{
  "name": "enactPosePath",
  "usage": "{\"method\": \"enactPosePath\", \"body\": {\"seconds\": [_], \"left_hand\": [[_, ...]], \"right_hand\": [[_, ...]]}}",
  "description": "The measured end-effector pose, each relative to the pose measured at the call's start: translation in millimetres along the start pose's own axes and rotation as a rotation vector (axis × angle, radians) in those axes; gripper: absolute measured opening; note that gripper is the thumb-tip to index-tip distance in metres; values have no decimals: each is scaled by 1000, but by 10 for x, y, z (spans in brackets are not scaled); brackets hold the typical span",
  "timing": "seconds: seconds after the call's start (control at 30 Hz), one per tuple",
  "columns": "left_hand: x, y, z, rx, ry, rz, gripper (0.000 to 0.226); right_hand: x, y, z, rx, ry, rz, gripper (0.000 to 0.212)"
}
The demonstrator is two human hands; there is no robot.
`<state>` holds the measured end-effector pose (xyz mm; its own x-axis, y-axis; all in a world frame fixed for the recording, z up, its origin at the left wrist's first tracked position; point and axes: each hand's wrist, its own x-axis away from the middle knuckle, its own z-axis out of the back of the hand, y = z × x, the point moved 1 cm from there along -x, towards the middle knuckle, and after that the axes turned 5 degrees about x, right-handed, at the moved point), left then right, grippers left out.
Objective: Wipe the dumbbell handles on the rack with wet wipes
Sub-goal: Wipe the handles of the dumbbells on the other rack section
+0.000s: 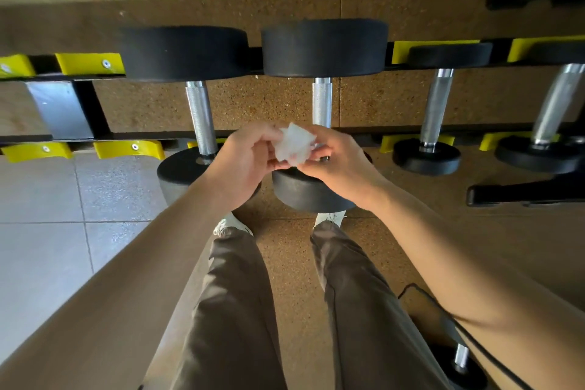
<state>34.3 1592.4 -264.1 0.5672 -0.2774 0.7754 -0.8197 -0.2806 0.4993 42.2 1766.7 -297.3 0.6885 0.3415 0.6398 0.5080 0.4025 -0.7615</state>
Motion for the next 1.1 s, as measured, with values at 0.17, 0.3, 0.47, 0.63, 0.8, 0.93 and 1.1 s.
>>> {"method": "enactPosePath", "body": {"seconds": [0.17,0.3,0.47,0.63,0.8,0.93,1.1], "left_hand": [[66,-45,291,-150,374,-56,11],[146,-149,556,-146,426,-4,10],[309,-157,1002,-172,507,-125,12],[312,-192,1368,-356,534,-257,18],[229,-25,1534,-264,319,-229,12],[98,109,1600,-322,218,-236,14],[-177,181,1771,-522,362,-323,12]], "right_hand": [[-159,-212,-306,-678,68,-220,22],[-227,-326,-587,-897,15,-240,27],[-315,-414,-1153,-1009,116,-249,19],[-429,-503,-1612,-523,299,-198,15],[-610,-549,-1592,-347,365,-131,19],[-777,-520,-1542,-238,494,-125,21],[-1055,-584,-1538,-312,584,-115,26]]}}
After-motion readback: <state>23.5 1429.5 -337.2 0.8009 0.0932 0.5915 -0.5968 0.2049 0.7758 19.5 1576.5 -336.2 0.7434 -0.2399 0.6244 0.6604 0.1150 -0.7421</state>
